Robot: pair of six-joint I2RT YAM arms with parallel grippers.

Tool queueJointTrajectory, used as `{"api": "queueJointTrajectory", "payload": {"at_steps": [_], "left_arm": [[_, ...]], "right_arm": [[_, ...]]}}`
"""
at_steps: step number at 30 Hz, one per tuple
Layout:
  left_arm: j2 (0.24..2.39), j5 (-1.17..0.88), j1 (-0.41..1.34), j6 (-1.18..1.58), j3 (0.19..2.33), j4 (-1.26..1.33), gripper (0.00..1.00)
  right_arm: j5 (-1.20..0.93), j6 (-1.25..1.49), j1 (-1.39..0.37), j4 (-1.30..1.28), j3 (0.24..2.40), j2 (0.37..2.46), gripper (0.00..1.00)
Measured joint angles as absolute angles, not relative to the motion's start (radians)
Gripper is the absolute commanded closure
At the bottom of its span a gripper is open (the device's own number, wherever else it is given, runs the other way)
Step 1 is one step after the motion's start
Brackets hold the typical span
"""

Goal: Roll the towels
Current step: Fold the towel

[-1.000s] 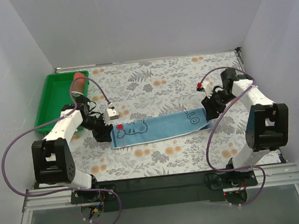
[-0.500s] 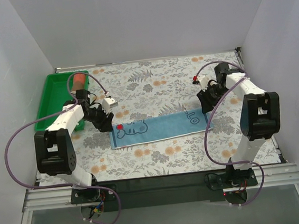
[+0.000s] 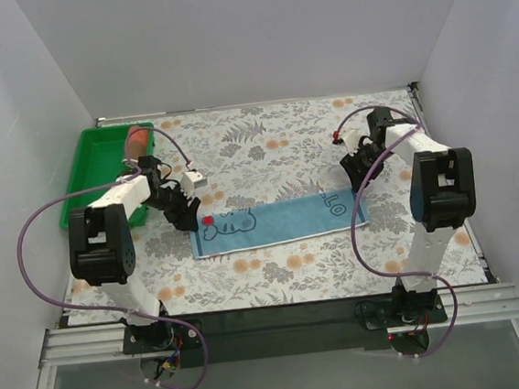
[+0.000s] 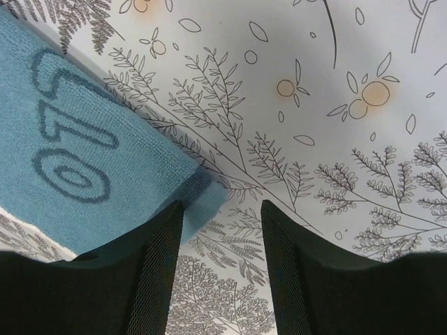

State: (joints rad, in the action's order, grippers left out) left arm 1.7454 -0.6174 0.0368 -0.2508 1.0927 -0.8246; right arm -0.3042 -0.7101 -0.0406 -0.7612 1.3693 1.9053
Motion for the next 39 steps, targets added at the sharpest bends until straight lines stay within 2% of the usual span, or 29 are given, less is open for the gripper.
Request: {"api": "queueJointTrajectory", "payload": {"at_steps": [2,3,5,6,7,9,12,16,18,19,20,21,23,24,25,28,32,34,36,39], "left_arm": [[1.748,-0.617,0.037,-0.251,1.093,-0.821,0.55],[1.749,-0.617,0.037,-0.249,1.093,-0.818,0.58],[1.759,-0.617,0.037,-0.241,1.095,-0.809,0.73],[1.769,-0.617,0.037,-0.235,1.098,-0.804,0.80],[1.781,-0.617,0.037,-0.230,1.103,-0.800,0.91],[1.807,-0.617,0.037,-0.220,1.110,-0.788,0.99],[1.813,-0.623,0.037,-0.214,1.113,-0.781,1.00],[1.813,-0.631,0.030,-0.206,1.122,-0.783,1.00],[1.814,-0.635,0.025,-0.206,1.131,-0.786,0.92],[1.816,-0.638,0.022,-0.210,1.136,-0.789,0.84],[1.818,-0.643,0.020,-0.215,1.141,-0.792,0.76],[1.821,-0.645,0.019,-0.221,1.144,-0.794,0.63],[1.823,-0.647,0.017,-0.227,1.144,-0.801,0.58],[1.823,-0.645,0.015,-0.225,1.143,-0.806,0.49],[1.822,-0.645,0.015,-0.226,1.143,-0.807,0.49],[1.804,-0.634,0.015,-0.210,1.144,-0.807,0.50],[1.723,-0.614,0.018,-0.168,1.146,-0.801,0.64],[1.663,-0.593,0.030,-0.144,1.148,-0.797,0.68],[1.613,-0.564,0.058,-0.115,1.148,-0.791,0.81],[1.589,-0.539,0.125,-0.070,1.148,-0.792,0.90]], "right_arm": [[-0.300,-0.710,-0.042,-0.756,1.369,1.921,0.54],[-0.297,-0.710,-0.043,-0.753,1.369,1.928,0.59],[-0.291,-0.711,-0.047,-0.750,1.369,1.942,0.64],[-0.288,-0.710,-0.050,-0.749,1.369,1.948,0.71],[-0.285,-0.712,-0.052,-0.746,1.369,1.955,0.75],[-0.274,-0.710,-0.055,-0.738,1.372,1.964,0.86],[-0.257,-0.702,-0.063,-0.733,1.372,1.964,0.91],[-0.235,-0.695,-0.068,-0.727,1.372,1.964,0.93],[-0.231,-0.691,-0.068,-0.725,1.372,1.964,0.91],[-0.230,-0.690,-0.069,-0.725,1.372,1.964,0.89],[-0.231,-0.687,-0.069,-0.725,1.372,1.964,0.82],[-0.231,-0.684,-0.069,-0.725,1.372,1.964,0.77],[-0.224,-0.681,-0.068,-0.718,1.373,1.964,0.71],[-0.219,-0.680,-0.067,-0.714,1.374,1.964,0.68],[-0.213,-0.680,-0.067,-0.714,1.377,1.964,0.68],[-0.200,-0.679,-0.067,-0.715,1.383,1.964,0.68],[-0.186,-0.675,-0.066,-0.736,1.409,1.956,0.69],[-0.189,-0.671,-0.066,-0.754,1.433,1.938,0.72],[-0.201,-0.665,-0.066,-0.768,1.461,1.911,0.80],[-0.217,-0.658,-0.076,-0.786,1.493,1.872,0.86]]}}
